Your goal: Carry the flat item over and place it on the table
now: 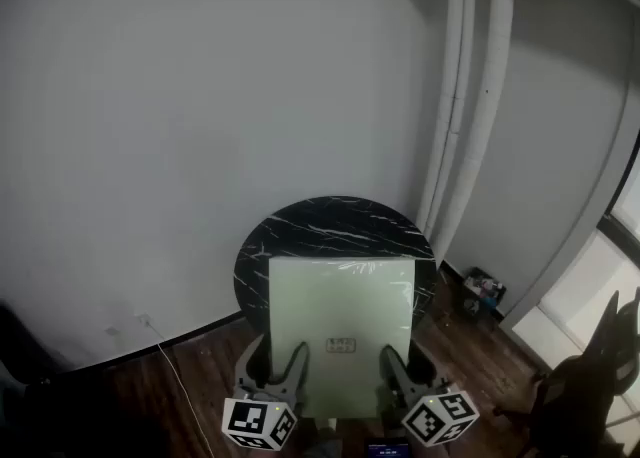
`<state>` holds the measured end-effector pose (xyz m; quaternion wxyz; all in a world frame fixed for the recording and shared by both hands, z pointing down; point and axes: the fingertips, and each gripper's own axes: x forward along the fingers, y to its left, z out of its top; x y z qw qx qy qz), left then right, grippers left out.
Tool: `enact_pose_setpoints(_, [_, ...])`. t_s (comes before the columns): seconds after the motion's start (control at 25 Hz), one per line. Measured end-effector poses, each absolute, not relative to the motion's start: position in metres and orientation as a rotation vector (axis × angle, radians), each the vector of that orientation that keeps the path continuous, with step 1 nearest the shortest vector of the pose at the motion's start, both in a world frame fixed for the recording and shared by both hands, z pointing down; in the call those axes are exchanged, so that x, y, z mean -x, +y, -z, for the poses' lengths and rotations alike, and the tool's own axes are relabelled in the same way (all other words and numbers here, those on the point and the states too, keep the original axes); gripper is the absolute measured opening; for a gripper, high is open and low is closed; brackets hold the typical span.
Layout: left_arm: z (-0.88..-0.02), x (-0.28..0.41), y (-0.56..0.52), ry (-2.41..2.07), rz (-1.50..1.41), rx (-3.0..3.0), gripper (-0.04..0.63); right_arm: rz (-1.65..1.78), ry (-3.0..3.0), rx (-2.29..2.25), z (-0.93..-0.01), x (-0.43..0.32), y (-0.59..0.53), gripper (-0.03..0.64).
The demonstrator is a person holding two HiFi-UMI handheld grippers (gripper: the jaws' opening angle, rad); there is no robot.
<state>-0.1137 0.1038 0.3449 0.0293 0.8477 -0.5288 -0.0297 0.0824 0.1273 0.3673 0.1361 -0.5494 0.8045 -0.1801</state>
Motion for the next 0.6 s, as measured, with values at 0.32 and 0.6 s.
enact_pose_setpoints(0.32, [-0.309,0.116,0.227,-1.711,0.163,-2.624,0.27,0.465,2.343,1.514,-0.332,-0.083,0.243,0.196])
enact_pose_setpoints(0.6, [-0.301,0.126,0.259,-1.727,0.181,-2.604,0.271,0.472,2.373,1.483,-0.324,-0.074,0.27,0.196])
